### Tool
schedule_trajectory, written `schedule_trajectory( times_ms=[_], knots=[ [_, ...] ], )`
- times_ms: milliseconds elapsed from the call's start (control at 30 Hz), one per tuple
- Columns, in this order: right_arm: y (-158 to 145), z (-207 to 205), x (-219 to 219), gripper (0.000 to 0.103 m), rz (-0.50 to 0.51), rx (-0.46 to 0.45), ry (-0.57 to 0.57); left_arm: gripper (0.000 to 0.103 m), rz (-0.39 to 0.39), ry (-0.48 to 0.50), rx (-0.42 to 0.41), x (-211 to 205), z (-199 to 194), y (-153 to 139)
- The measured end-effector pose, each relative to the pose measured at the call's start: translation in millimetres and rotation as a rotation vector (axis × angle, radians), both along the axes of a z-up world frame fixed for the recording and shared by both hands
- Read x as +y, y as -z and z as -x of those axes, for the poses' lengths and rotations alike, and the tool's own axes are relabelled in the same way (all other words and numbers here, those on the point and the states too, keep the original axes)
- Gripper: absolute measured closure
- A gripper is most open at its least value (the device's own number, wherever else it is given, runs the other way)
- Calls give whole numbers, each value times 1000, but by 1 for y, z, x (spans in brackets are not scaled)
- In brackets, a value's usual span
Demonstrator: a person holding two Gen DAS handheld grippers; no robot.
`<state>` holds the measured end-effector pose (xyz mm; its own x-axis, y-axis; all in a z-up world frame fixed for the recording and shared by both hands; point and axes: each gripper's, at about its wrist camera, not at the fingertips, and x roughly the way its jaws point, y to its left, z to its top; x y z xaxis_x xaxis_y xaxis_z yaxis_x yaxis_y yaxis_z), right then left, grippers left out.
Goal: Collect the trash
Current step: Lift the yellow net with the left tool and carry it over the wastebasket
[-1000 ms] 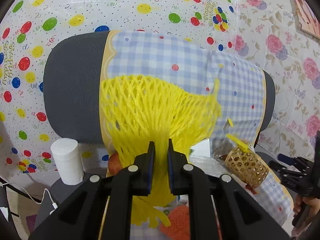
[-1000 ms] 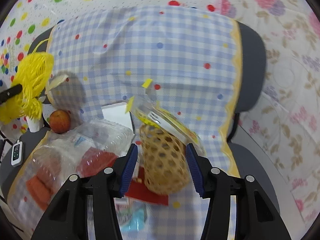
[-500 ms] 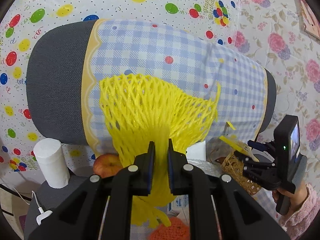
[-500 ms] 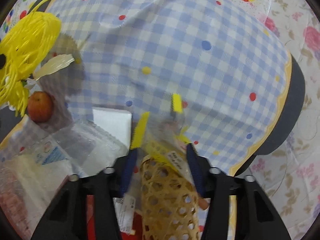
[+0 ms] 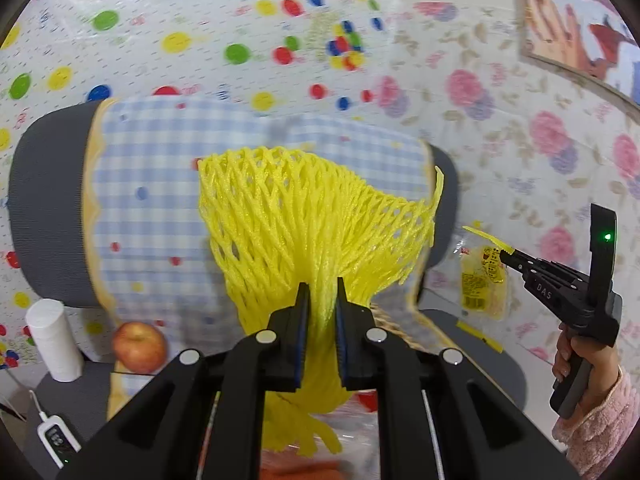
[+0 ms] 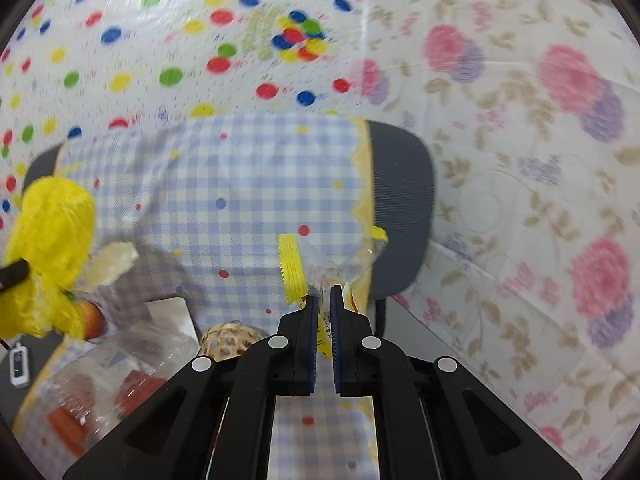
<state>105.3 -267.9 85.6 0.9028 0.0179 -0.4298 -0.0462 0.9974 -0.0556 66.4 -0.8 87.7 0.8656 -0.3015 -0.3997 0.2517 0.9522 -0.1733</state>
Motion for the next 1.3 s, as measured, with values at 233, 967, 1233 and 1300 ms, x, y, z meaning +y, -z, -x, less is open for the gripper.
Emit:
schedule_trajectory(
  times_ms=[233, 967, 1233, 1300],
  knots=[
    [-3, 110, -38, 96, -116, 17, 37, 93, 1, 161, -2, -63, 50, 12],
    [74, 325, -88, 93, -285, 44, 380, 93, -83, 513, 96, -165, 176, 114],
    [120, 343, -103, 93, -346, 91, 440, 92, -152, 594, 168, -201, 189, 158],
    [130, 343, -110, 92, -371, 102, 452, 92, -176, 595, 181, -210, 189, 167]
  ],
)
